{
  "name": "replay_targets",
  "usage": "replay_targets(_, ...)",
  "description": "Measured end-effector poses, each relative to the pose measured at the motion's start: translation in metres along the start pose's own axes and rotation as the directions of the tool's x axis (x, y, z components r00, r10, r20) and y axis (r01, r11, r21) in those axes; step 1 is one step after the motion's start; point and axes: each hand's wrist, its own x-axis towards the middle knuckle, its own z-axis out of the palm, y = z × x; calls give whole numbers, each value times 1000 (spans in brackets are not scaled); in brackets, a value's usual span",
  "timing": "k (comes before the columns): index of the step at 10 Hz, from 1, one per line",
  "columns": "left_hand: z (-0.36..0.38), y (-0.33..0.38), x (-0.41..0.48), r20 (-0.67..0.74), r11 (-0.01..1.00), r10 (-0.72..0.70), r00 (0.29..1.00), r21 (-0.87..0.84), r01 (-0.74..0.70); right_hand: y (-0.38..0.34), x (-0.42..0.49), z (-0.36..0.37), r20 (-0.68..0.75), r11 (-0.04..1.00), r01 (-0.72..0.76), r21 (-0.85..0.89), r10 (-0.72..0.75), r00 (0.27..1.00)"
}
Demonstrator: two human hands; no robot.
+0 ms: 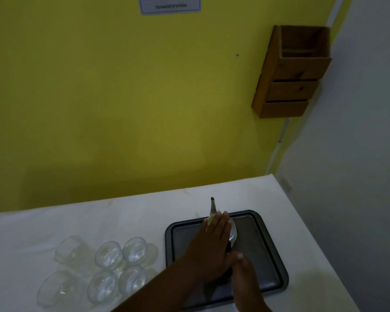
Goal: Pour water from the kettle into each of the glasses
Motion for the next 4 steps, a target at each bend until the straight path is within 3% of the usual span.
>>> replay_targets(3, 12, -4, -5, -44, 1000, 14, 999, -3, -14, -16, -22, -15, 71, 965, 97, -245, -81, 994)
replay_targets(4, 19, -6, -14, 50, 996, -73, 996, 59, 70, 1, -8, -31, 41, 943, -53, -328, 70, 997)
